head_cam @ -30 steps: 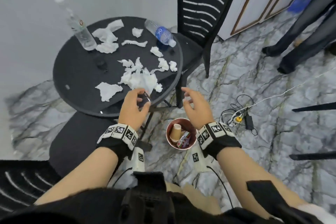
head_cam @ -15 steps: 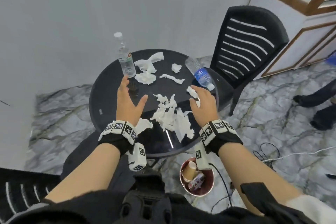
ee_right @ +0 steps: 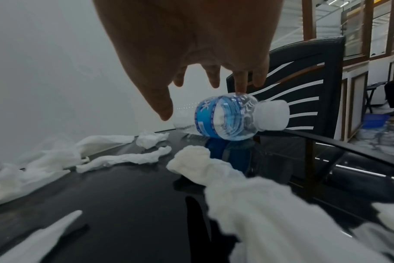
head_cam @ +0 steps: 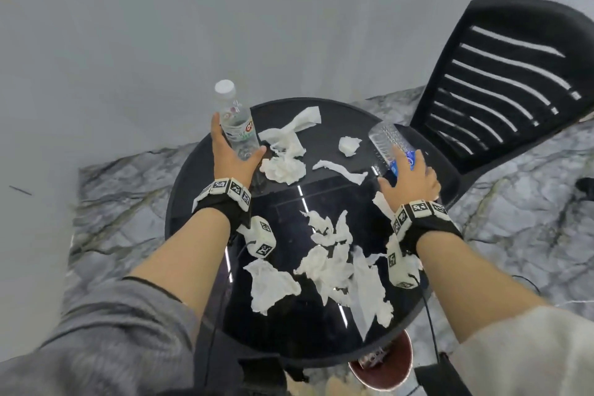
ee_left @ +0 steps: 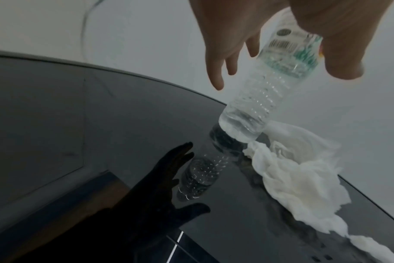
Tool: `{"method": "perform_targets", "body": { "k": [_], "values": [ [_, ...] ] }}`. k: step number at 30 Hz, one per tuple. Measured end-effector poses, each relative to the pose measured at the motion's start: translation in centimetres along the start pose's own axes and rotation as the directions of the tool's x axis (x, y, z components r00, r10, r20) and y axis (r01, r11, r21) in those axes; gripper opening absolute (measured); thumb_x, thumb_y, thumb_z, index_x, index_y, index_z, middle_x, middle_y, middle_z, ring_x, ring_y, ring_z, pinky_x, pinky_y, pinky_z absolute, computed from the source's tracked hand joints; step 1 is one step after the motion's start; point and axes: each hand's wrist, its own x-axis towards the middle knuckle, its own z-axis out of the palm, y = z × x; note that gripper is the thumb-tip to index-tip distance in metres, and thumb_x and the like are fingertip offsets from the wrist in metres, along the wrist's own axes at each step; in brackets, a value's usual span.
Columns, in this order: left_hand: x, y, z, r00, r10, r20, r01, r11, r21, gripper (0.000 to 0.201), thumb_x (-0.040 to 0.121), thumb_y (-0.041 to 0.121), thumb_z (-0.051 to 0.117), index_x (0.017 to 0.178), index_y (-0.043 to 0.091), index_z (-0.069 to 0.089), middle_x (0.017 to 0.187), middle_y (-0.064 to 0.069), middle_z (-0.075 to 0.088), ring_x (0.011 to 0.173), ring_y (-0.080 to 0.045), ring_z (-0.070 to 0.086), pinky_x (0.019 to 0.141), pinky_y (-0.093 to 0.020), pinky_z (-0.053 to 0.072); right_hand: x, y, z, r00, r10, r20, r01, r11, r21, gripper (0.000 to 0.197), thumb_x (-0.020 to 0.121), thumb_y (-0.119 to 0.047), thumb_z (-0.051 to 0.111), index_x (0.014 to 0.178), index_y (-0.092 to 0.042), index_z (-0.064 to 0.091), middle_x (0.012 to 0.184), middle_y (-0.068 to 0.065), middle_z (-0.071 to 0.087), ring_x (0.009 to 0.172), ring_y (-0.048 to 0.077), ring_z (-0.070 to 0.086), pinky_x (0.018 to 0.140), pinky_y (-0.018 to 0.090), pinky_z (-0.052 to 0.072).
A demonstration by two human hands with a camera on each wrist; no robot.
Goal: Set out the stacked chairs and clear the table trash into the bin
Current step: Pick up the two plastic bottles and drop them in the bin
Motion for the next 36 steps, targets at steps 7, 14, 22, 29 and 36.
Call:
{"method": "perform_targets", "body": {
  "k": [7,14,22,29,36],
  "values": [
    [3.0,-1.1,1.5,0.997,0.04,-0.06,-0.041,0.999,-0.019,0.092,0.077,0.003,0.07,0.144,0.036,0.017,0.145,0.001,0.037,0.127,-0.011,0.045,0.091,-0.006,0.043,1.1,1.6,1.3,0.999,0.037,-0.007,-0.037,0.999,-0.035,0.077,0.081,-0.038,0.068,0.142,-0.045,0.022,0.144,0.01,0.034,0.121,0.039,0.036,0.101,0.052,0.033],
    [1.9,0.5,1.5,0.989,0.151,-0.002,-0.15,0.986,0.066,0.082,0.078,0.015,0.072,0.143,0.033,0.024,0.128,0.006,0.033,0.121,-0.015,0.047,0.098,-0.023,0.042,-1.4,1.5,1.8,0.993,0.005,-0.118,0.038,0.93,0.364,0.068,0.08,-0.024,0.065,0.139,-0.039,0.037,0.133,0.012,0.036,0.116,0.032,0.045,0.098,0.049,0.045],
    [-6.3,5.0,1.0,0.967,0.208,0.144,-0.204,0.978,-0.043,0.084,0.075,0.024,0.076,0.132,0.053,0.021,0.126,0.01,0.034,0.113,-0.012,0.053,0.099,-0.037,0.048,-7.3,2.0,-2.3,0.963,-0.108,-0.249,0.233,0.799,0.554,0.07,0.081,-0.022,0.065,0.135,-0.051,0.031,0.131,0.002,0.033,0.117,0.021,0.044,0.099,0.04,0.048],
    [-17.0,8.2,0.1,0.929,0.267,0.257,-0.236,0.961,-0.146,0.088,0.075,0.021,0.075,0.135,0.057,0.021,0.128,0.023,0.034,0.122,-0.012,0.047,0.099,-0.043,0.048,-17.3,6.2,-6.0,0.945,-0.126,-0.301,0.282,0.78,0.559,0.069,0.082,-0.024,0.066,0.138,-0.047,0.033,0.127,0.003,0.035,0.113,0.018,0.045,0.099,0.036,0.046],
    [-30.5,8.5,-0.4,0.887,0.297,0.353,-0.24,0.951,-0.196,0.088,0.074,0.027,0.077,0.129,0.064,0.019,0.137,0.0,0.039,0.117,-0.014,0.052,0.097,-0.044,0.049,-29.9,14.5,-6.9,0.95,-0.127,-0.285,0.27,0.793,0.546,0.068,0.083,-0.024,0.065,0.14,-0.042,0.033,0.126,0.002,0.038,0.107,0.008,0.041,0.092,0.01,0.028]
  ]
}}
